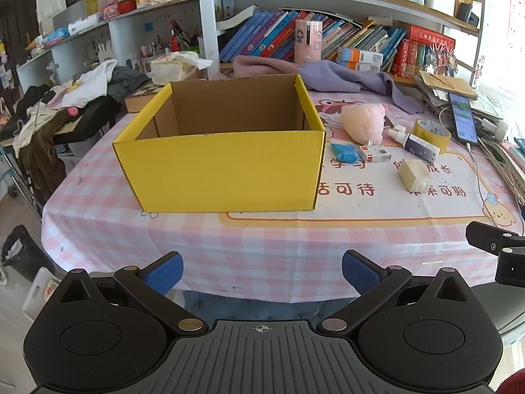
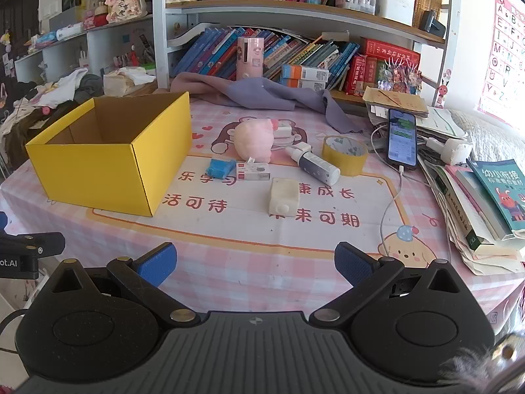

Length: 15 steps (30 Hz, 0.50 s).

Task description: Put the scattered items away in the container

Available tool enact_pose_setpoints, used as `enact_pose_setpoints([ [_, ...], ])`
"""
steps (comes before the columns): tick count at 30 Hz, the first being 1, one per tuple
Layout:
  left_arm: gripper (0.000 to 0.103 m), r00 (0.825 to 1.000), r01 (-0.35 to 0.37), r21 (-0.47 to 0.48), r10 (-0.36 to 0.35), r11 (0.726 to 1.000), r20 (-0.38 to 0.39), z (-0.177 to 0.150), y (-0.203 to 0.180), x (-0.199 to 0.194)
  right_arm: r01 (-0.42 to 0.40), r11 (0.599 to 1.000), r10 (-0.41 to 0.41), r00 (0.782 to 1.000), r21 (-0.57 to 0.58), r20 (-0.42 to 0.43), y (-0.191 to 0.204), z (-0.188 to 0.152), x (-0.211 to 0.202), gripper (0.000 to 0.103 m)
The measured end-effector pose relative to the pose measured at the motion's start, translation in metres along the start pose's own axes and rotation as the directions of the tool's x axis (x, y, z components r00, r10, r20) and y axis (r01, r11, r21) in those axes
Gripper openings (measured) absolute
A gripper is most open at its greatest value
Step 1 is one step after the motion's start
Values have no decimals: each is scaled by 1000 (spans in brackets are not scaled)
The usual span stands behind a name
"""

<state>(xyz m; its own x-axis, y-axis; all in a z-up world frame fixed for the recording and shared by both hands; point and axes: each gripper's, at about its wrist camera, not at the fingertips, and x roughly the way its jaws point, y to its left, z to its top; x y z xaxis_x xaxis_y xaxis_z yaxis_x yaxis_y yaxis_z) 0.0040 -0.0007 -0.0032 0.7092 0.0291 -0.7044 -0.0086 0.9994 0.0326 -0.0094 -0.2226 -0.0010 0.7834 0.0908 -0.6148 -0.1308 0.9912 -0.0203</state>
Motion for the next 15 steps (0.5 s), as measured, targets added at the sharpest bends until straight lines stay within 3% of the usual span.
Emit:
enact_pose_setpoints([
  [15, 103, 1000, -14, 50, 15, 999, -20, 4, -4, 0, -17, 998, 18, 1000, -56, 12, 11, -1, -4, 103],
])
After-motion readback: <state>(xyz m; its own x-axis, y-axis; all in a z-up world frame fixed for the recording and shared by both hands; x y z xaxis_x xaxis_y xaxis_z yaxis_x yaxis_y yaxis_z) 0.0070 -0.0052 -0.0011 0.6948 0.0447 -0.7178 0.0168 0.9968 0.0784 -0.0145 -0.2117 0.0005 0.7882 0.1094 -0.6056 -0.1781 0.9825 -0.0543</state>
